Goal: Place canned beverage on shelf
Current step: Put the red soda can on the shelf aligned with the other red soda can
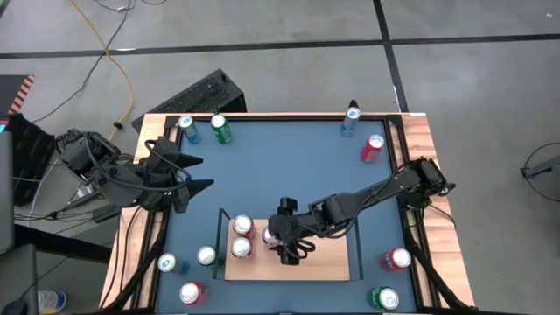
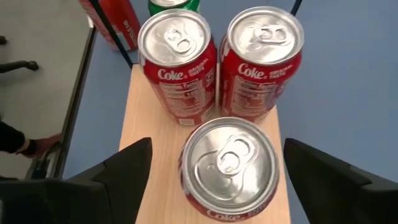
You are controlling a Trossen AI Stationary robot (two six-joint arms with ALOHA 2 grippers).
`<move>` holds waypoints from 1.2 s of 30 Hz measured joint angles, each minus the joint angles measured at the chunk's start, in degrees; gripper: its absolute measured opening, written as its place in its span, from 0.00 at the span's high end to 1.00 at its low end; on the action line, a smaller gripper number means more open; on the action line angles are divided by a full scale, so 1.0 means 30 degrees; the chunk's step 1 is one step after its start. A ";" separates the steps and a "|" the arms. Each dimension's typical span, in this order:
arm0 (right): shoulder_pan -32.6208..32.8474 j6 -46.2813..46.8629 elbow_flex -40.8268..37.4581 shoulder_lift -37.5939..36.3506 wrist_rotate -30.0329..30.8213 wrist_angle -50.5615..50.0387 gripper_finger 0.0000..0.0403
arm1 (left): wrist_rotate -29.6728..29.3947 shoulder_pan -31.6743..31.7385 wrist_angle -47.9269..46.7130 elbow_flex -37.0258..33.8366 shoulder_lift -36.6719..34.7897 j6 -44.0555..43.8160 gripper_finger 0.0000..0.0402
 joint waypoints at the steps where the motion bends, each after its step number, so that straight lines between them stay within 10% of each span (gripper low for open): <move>1: 0.0007 -0.0002 0.0000 0.0000 -0.0013 -0.0012 0.11 | -0.0040 0.0000 -0.0006 0.0000 0.0000 -0.0002 0.17; 36: -0.0597 -0.0780 0.0372 0.1589 -0.1390 0.0367 0.15 | -0.0230 -0.0005 -0.0131 0.0000 0.0007 -0.0140 0.17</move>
